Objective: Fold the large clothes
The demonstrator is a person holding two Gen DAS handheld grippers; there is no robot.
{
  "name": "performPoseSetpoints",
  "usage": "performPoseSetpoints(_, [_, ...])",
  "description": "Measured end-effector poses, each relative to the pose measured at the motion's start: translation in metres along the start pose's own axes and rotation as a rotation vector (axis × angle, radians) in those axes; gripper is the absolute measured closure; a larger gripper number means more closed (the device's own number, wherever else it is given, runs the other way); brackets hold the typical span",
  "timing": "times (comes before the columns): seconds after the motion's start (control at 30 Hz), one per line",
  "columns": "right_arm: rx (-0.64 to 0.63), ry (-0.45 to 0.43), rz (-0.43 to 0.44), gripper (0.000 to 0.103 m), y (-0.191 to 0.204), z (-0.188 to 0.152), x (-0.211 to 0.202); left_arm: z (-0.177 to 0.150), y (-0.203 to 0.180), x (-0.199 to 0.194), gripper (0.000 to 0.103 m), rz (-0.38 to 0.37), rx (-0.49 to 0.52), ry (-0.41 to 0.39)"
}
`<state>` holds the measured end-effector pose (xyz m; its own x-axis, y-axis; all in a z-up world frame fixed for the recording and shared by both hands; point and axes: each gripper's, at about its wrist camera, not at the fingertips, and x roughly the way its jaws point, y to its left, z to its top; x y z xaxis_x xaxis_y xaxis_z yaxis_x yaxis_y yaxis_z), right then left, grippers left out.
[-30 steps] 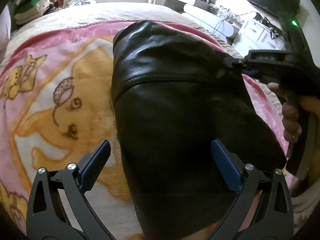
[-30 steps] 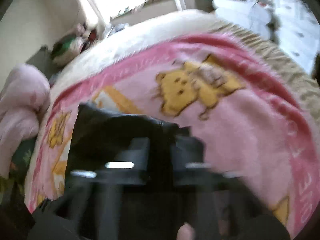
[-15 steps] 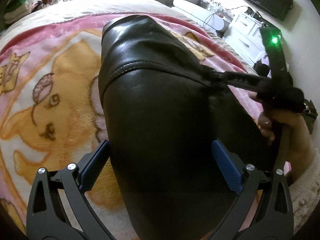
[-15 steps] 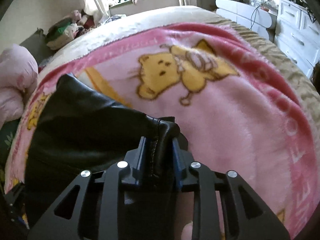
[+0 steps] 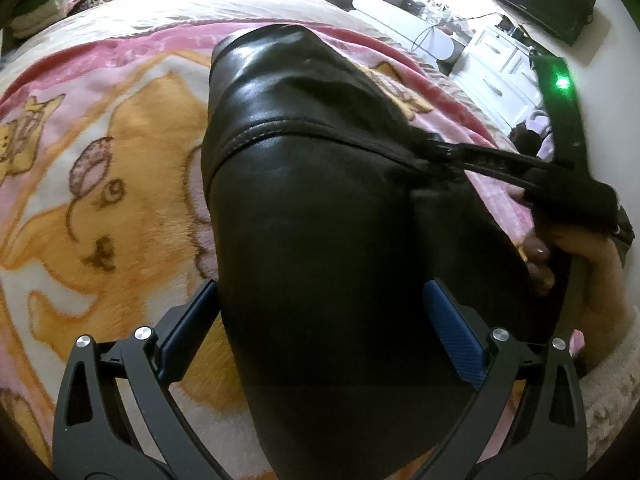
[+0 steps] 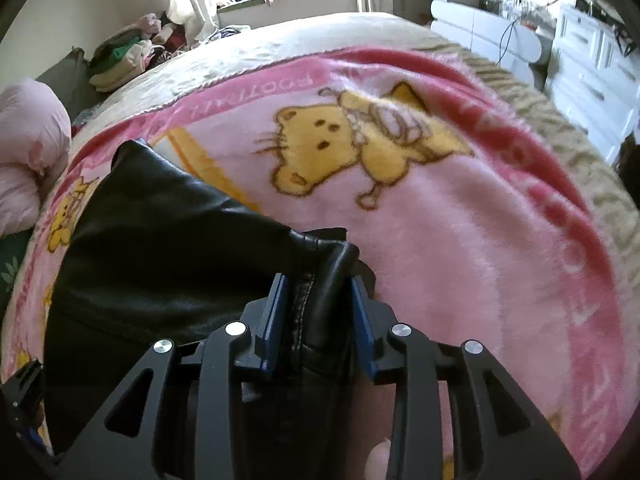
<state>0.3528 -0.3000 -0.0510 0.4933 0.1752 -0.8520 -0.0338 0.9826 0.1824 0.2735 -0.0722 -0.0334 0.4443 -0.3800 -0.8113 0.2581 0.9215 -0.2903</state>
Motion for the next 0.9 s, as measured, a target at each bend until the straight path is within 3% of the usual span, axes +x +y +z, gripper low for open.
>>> performPoseSetpoints(0.07, [0.006,-0.042,0.019,0.044,0.001,-0.003,-0.018,0.000,0.001,-0.007,0.008,-0.001,-0.001,-0.003])
performPoseSetpoints(0.3, [-0.093,-0.139,0.110,0.045,0.024,-0.044,-0.095,-0.010,0.002,-0.032,0.009,0.031,0.033,-0.027])
performPoseSetpoints(0.4, [-0.126,-0.093,0.163,0.045,0.032,-0.072,-0.103,-0.019,0.010,-0.038,0.009,0.026,0.007,-0.027])
performPoseSetpoints(0.5, [-0.151,-0.012,0.079,0.044,0.037,-0.091,-0.086,-0.027,0.016,-0.046,0.009,0.031,-0.009,-0.030])
performPoseSetpoints(0.57, [-0.053,0.043,0.107,0.044,0.028,-0.094,-0.072,-0.031,0.016,-0.052,0.009,0.043,-0.009,-0.032])
performPoseSetpoints(0.67, [-0.021,0.032,0.125,0.044,0.026,-0.093,-0.073,-0.035,0.017,-0.060,0.009,0.060,-0.012,-0.036])
performPoseSetpoints(0.9, [-0.040,-0.105,0.090,0.019,0.032,-0.098,-0.120,-0.045,0.016,-0.084,0.009,0.065,-0.014,-0.063])
